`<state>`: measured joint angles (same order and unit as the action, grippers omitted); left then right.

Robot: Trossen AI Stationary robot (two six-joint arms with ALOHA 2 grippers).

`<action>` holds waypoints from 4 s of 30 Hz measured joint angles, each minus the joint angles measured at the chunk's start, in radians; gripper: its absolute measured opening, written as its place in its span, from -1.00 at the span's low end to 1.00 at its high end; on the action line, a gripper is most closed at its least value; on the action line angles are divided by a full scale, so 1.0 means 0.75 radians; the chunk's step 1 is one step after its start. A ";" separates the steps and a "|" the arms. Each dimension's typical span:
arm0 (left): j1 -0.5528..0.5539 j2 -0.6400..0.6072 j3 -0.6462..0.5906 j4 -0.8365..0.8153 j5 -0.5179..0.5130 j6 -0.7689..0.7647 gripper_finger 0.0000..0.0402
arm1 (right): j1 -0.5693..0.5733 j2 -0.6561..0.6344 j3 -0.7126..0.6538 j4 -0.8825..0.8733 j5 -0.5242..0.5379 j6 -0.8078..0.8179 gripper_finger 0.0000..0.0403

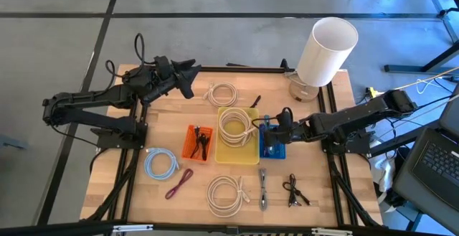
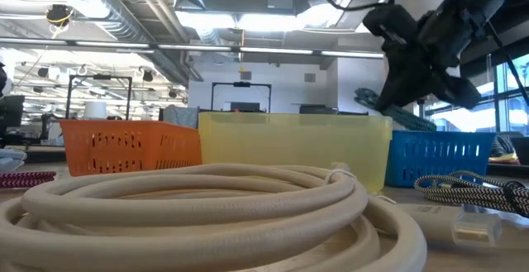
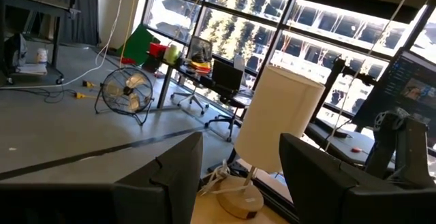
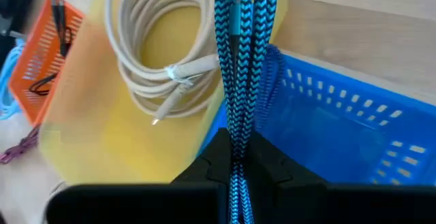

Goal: Pick & Place USB Port
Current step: Put the blue patterned usb cable into the blue bin, then put the white usb cable into the yellow bin

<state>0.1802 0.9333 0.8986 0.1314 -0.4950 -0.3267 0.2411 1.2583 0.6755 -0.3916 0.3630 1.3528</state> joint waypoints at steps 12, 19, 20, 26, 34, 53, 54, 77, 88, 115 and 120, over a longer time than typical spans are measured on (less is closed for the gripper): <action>0.001 0.000 0.000 0.000 -0.001 0.000 -0.06 | -0.015 0.175 0.036 0.019 -0.057 -0.055 -0.90; 0.001 0.000 0.000 0.000 -0.001 0.000 -0.06 | -0.015 0.329 0.051 0.017 -0.051 -0.077 -0.90; 0.001 0.000 0.000 0.000 -0.001 0.000 -0.06 | -0.015 0.348 0.052 0.022 -0.050 -0.078 -0.90; 0.001 0.000 0.000 0.000 -0.001 0.000 -0.06 | -0.015 0.376 0.052 0.045 -0.056 -0.076 -0.81; 0.001 0.000 0.000 0.000 -0.001 0.000 -0.06 | -0.014 0.350 0.071 0.024 -0.102 -0.074 -0.26; 0.002 0.000 0.000 -0.052 0.000 0.021 -0.06 | -0.013 0.347 0.823 -0.890 0.471 -0.568 -0.26; 0.008 0.000 0.000 -0.080 0.003 0.020 -0.06 | -0.020 0.347 0.860 -0.886 0.497 -0.628 -0.26; 0.653 0.382 0.001 -0.542 0.625 0.247 -0.26 | -0.978 0.347 1.082 -0.485 -0.109 -1.501 -0.26; 0.628 0.698 0.001 -0.722 0.724 0.199 -0.26 | -1.007 0.347 1.082 -0.550 -0.291 -1.562 -0.26; 0.565 1.053 0.002 -0.349 0.721 -0.311 -0.28 | -1.007 0.347 1.082 -0.543 -0.290 -1.606 -0.26; 0.561 1.059 0.003 -0.323 0.715 -0.319 -0.28 | -1.007 0.347 1.082 -0.538 -0.290 -1.606 -0.26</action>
<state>0.6012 1.7279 0.9005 -0.1111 0.0411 -0.5663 -0.5140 1.5188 1.4868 -0.7951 0.1452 0.1482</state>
